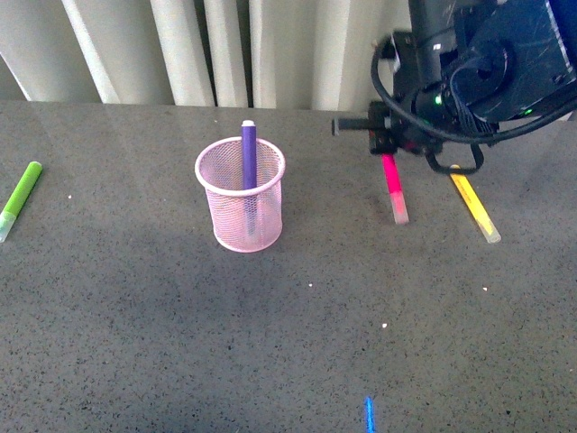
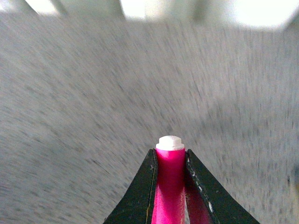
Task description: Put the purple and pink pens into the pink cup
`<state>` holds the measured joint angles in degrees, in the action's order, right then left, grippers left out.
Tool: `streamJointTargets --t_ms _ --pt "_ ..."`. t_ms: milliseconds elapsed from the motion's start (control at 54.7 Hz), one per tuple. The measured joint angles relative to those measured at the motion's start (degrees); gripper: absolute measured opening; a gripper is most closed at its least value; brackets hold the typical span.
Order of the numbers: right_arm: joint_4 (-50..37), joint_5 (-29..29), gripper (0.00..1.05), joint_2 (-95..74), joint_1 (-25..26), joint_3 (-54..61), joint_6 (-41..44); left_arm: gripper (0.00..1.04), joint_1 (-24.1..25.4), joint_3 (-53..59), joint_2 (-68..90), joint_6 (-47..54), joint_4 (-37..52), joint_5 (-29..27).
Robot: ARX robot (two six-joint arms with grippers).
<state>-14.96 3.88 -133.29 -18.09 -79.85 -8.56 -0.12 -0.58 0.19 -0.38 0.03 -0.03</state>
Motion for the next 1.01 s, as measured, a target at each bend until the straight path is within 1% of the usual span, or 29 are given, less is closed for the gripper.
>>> streamJointTargets --t_ms 73,146,256,348,530,695,1006 --pt "-7.50 -1.55 0.12 4.15 -1.79 2.16 3.10 0.98 0.00 0.00 0.00 0.00 0.00 0.00" --pt "-15.52 -4.11 0.12 9.75 -4.87 4.20 5.46 0.98 0.00 0.00 0.00 -0.02 0.00 0.00" --pt "-21.66 -6.82 0.12 13.40 -9.22 6.29 6.58 0.98 0.00 0.00 0.00 0.00 0.00 0.00" --pt "-25.31 -8.11 0.12 13.00 -12.09 7.72 7.52 0.98 0.00 0.00 0.00 -0.02 0.00 0.00" --pt "-27.15 -7.58 0.12 10.88 -15.34 7.87 8.44 0.98 0.00 0.00 0.00 -0.02 0.00 0.00" --pt "-27.80 -7.19 0.12 7.98 -16.94 6.38 8.46 0.98 0.00 0.00 0.00 0.00 0.00 0.00" --pt "-27.58 -6.73 0.12 4.22 -17.40 3.65 8.26 0.98 0.00 0.00 0.00 -0.02 0.00 0.00"
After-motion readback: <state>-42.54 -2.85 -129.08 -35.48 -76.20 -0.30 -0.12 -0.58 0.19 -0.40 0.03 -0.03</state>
